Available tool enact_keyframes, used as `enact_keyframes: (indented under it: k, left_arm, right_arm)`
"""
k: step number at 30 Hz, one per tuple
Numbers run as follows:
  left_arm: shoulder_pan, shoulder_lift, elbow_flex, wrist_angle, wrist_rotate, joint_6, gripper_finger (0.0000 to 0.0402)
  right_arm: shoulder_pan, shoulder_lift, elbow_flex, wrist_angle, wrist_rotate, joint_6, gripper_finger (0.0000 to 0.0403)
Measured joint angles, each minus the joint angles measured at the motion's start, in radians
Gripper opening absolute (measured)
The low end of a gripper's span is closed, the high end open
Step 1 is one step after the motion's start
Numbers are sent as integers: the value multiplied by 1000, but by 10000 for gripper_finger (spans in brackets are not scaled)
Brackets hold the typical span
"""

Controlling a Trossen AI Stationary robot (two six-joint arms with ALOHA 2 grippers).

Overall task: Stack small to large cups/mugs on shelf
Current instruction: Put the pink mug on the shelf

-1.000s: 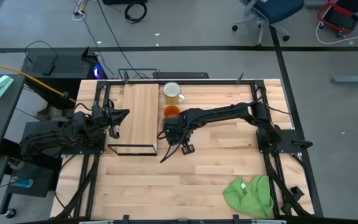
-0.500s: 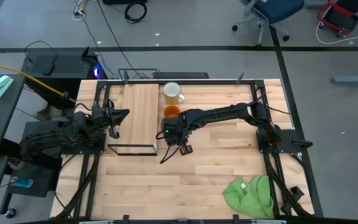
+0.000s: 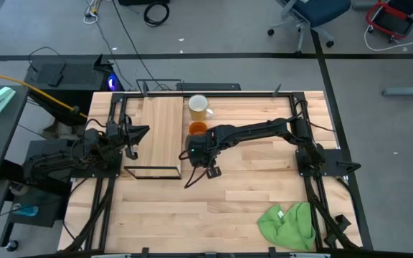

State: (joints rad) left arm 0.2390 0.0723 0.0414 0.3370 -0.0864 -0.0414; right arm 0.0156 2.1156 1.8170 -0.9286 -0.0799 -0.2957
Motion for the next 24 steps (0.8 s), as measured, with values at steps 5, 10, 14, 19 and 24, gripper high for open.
enact_keyframes:
  k: [5,10,14,19,24]
  left_arm:
    - [0,0,0,12,0,-25,45]
    - [0,0,2,33,1,-53,46]
    - [0,0,2,54,49,-58,43]
    - [0,0,2,56,72,-60,39]
    - [0,0,2,55,72,-74,43]
  right_arm:
    - [0,-46,-1,3,1,12,88]
    - [-2,-122,-1,6,1,56,91]
    - [-9,-207,0,-4,1,74,89]
    - [-29,-343,-36,-53,1,155,89]
    - [-48,-523,-168,-30,44,229,89]
